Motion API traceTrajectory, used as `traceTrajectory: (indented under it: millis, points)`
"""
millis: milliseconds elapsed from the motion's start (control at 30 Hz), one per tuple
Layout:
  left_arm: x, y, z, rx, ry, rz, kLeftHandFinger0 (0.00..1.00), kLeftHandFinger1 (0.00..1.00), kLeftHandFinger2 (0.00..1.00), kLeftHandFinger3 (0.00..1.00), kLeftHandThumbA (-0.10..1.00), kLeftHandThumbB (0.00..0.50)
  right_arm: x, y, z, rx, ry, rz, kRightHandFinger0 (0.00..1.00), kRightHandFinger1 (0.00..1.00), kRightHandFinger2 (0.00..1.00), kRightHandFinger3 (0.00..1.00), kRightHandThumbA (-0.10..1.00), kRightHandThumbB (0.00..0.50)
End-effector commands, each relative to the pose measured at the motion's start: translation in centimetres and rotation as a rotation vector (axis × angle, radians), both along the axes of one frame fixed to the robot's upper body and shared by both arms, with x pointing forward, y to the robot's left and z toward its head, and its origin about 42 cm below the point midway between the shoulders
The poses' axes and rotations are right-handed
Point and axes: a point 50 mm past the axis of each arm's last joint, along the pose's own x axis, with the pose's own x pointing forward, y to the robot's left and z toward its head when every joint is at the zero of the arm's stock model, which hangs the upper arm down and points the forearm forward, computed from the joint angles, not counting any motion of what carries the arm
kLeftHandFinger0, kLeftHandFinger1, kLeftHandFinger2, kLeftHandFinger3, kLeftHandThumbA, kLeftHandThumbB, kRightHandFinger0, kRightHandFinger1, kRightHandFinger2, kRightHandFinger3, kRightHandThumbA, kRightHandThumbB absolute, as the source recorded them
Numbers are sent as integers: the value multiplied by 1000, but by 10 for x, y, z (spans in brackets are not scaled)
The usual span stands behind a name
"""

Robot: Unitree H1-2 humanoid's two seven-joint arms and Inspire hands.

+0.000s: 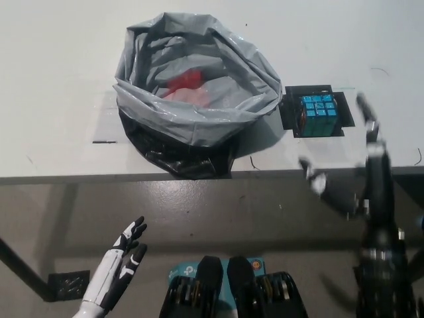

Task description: Use the right hand to pick up a rubix's cube and place it into a plastic bag and lift the bag

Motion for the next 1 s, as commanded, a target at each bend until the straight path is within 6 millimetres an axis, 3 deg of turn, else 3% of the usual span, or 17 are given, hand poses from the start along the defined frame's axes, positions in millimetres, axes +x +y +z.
traceTrajectory:
  millis: [0, 100, 167, 333, 400, 500, 700, 967]
  points:
    - [-2, -1, 12, 22, -78, -32, 1000, 1000, 1000, 1000, 1000, 123, 33, 2, 28, 28, 94, -83, 1000, 1000, 1000, 1000, 934, 452]
    - [-3, -2, 11, 24, -75, -30, 1000, 1000, 1000, 1000, 1000, 124, 57, 4, 38, 51, 195, -120, 1000, 1000, 1000, 1000, 978, 490]
    - [-4, -2, 11, 23, -77, -31, 1000, 1000, 1000, 1000, 1000, 126, 71, 6, 41, 68, 210, -128, 1000, 1000, 1000, 1000, 928, 456]
    - [-3, -3, 11, 14, -73, -33, 1000, 1000, 1000, 1000, 1000, 130, 105, 6, 50, 107, 254, -151, 1000, 1000, 1000, 1000, 782, 435]
    - [-4, -3, 11, 15, -72, -37, 1000, 1000, 1000, 1000, 1000, 125, 118, 6, 51, 126, 262, -160, 1000, 1000, 1000, 1000, 709, 451]
    - [-4, -3, 11, 17, -72, -37, 1000, 1000, 1000, 1000, 1000, 125, 138, 3, 48, 132, 312, -199, 1000, 1000, 1000, 1000, 706, 500]
    - [-4, -4, 10, 19, -74, -39, 1000, 1000, 1000, 1000, 1000, 130, 155, -1, 37, 143, 364, -211, 1000, 1000, 1000, 1000, 686, 471]
    - [-3, -3, 10, 26, -85, -41, 1000, 1000, 1000, 1000, 1000, 126, 162, 4, 25, 132, 440, -208, 1000, 1000, 1000, 1000, 748, 498]
